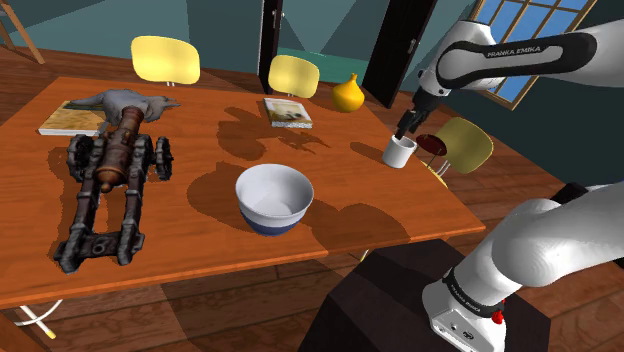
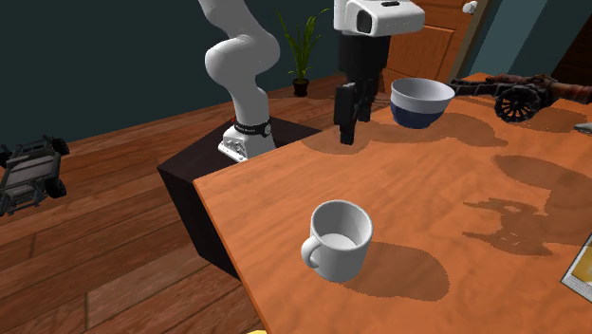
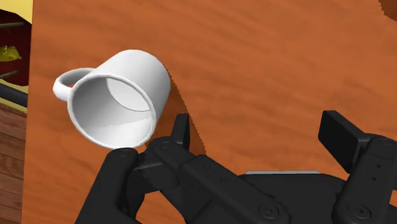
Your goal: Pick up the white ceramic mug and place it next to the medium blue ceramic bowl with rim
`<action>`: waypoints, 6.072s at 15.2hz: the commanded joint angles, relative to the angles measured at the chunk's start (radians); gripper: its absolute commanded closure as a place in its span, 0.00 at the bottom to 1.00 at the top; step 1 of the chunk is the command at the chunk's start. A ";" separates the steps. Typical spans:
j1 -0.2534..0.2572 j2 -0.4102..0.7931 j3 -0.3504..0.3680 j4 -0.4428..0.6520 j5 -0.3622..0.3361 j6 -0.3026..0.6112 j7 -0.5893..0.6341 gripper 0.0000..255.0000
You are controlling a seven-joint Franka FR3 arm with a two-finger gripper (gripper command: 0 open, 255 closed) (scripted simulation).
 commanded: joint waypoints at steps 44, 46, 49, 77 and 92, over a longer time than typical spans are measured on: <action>0.009 0.345 -0.174 0.164 0.139 0.153 -0.271 1.00; 0.009 0.331 -0.171 0.178 0.130 0.125 -0.264 1.00; 0.008 0.311 -0.167 0.202 0.119 0.084 -0.255 1.00; 0.069 0.171 -0.021 0.335 0.071 -0.183 -0.034 1.00; 0.212 0.214 0.216 0.360 0.110 -0.178 0.327 1.00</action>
